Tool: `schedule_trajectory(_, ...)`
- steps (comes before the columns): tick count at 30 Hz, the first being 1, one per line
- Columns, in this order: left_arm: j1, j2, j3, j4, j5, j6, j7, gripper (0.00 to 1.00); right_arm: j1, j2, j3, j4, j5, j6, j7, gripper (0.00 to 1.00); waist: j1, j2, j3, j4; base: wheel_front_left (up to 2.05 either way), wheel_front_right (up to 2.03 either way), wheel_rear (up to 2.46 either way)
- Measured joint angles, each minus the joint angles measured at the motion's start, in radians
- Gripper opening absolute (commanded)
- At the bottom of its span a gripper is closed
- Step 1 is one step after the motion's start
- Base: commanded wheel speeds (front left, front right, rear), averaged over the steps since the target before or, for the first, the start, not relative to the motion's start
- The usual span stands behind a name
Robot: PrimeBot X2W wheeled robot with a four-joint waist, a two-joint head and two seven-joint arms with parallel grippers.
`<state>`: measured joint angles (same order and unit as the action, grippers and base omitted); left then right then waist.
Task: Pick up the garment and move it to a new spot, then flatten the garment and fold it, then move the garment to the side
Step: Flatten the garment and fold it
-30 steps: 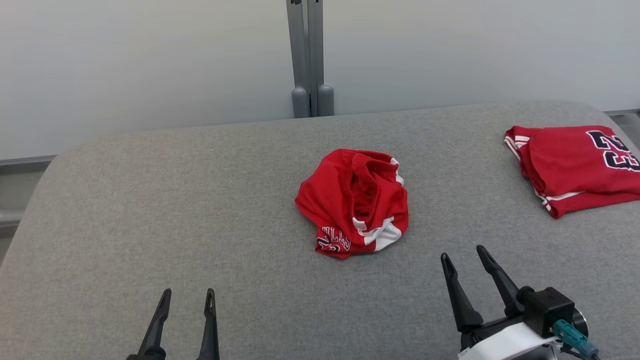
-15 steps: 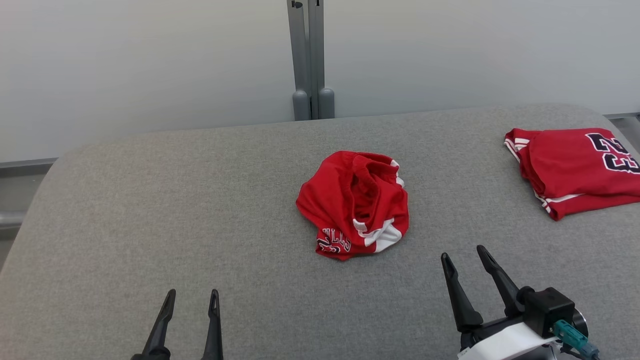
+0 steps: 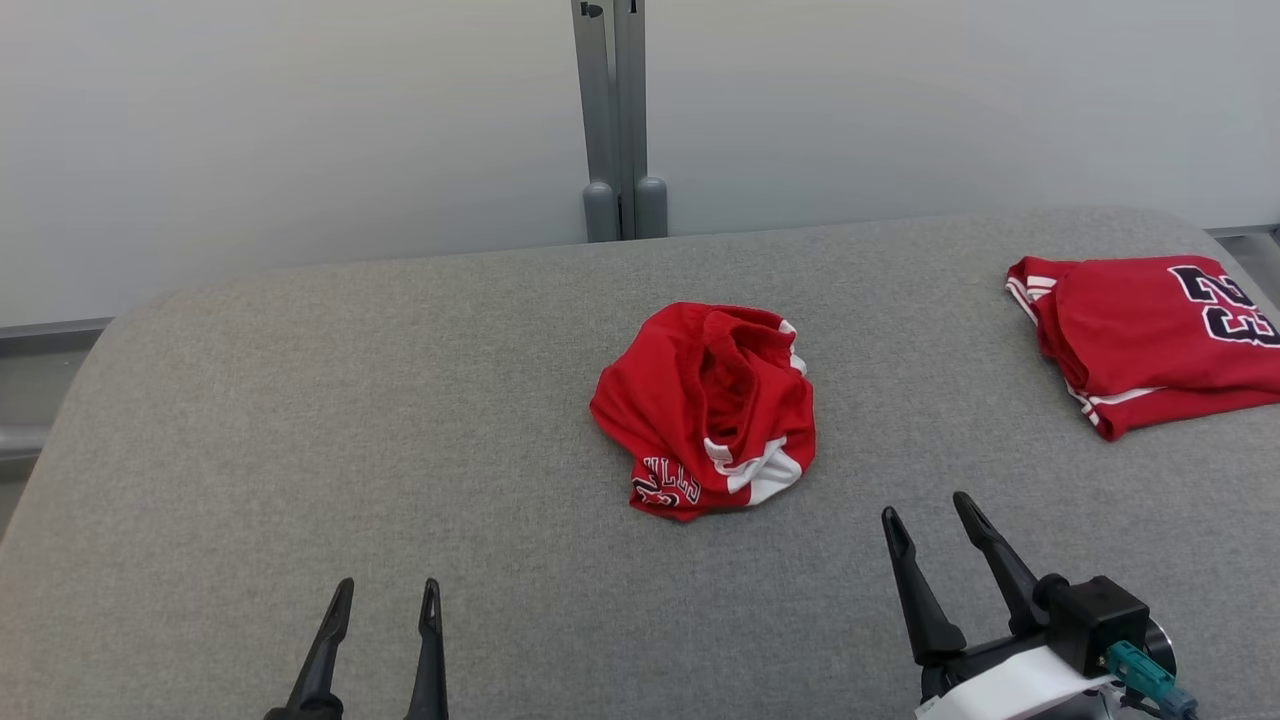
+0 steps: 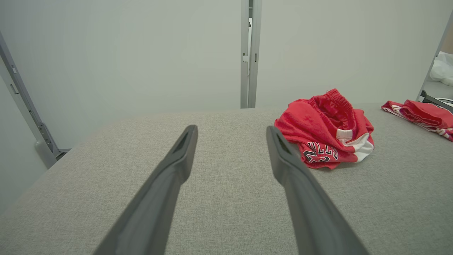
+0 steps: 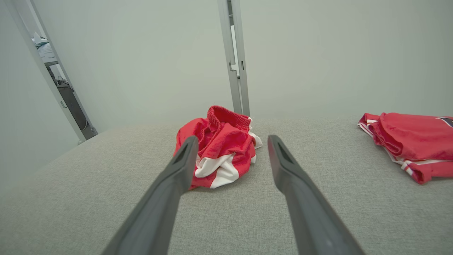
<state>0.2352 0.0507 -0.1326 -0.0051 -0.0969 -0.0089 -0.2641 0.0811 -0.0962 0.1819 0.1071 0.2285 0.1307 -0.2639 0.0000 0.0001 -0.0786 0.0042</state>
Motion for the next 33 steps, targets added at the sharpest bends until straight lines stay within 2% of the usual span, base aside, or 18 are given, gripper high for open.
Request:
schedule_trajectory(15,0.000,0.000,-0.015,0.002,0.005,-0.001,0.000,1.00,0.008,-0.005,0.001,0.000,0.002,0.000,0.000,1.00,0.0000,0.0000,-0.001,0.001,0.00,0.00,0.00)
schedule_trajectory(24,-0.077,0.010,-0.049,0.058,0.070,-0.057,0.000,1.00,-0.004,-0.013,0.015,0.002,0.008,0.000,0.000,1.00,0.0000,0.0000,0.029,-0.008,0.00,0.00,0.00)
schedule_trajectory(33,-0.324,0.091,-0.195,0.203,0.165,-0.107,0.000,1.00,-0.047,-0.026,0.018,-0.014,0.005,0.000,0.000,1.00,0.0000,0.0000,0.111,-0.036,0.00,0.00,0.00)
